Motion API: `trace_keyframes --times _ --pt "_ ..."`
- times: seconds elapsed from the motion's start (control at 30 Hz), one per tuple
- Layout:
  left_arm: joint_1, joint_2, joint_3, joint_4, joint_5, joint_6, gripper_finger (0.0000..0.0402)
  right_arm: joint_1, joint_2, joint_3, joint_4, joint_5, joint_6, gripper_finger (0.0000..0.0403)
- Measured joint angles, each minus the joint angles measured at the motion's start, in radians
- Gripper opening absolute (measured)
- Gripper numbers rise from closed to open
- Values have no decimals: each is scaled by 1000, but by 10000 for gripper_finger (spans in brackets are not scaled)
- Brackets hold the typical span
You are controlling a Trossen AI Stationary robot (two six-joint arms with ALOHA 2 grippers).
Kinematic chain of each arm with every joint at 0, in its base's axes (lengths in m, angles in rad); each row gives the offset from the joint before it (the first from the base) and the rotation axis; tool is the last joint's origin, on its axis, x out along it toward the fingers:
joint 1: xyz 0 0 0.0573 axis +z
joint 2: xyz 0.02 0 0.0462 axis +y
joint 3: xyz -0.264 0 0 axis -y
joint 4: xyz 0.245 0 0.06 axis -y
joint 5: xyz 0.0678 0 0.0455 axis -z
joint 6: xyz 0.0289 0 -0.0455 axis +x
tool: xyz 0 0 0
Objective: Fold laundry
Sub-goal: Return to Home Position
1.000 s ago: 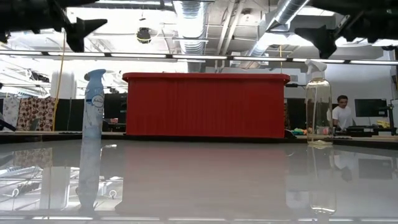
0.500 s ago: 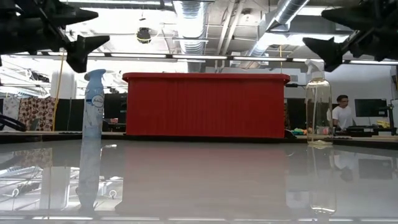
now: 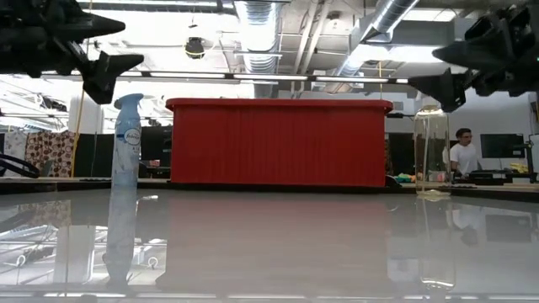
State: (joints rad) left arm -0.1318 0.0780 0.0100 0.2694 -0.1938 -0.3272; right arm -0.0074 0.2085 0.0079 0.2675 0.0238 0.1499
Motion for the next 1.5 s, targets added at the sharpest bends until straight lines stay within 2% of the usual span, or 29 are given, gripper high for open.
trace_keyframes --times 0.17,0.33,0.53,1.5 --pt "0 0 -1 -96 84 -33 249 0 0 0 -77 1 0 359" --pt "0 1 -1 -233 84 -34 249 0 0 -1 -157 2 0 359" --pt "0 13 5 -249 91 -34 249 0 1 -1 -239 2 0 359" --pt "0 14 9 -257 82 -24 249 0 1 -2 -251 1 0 359"
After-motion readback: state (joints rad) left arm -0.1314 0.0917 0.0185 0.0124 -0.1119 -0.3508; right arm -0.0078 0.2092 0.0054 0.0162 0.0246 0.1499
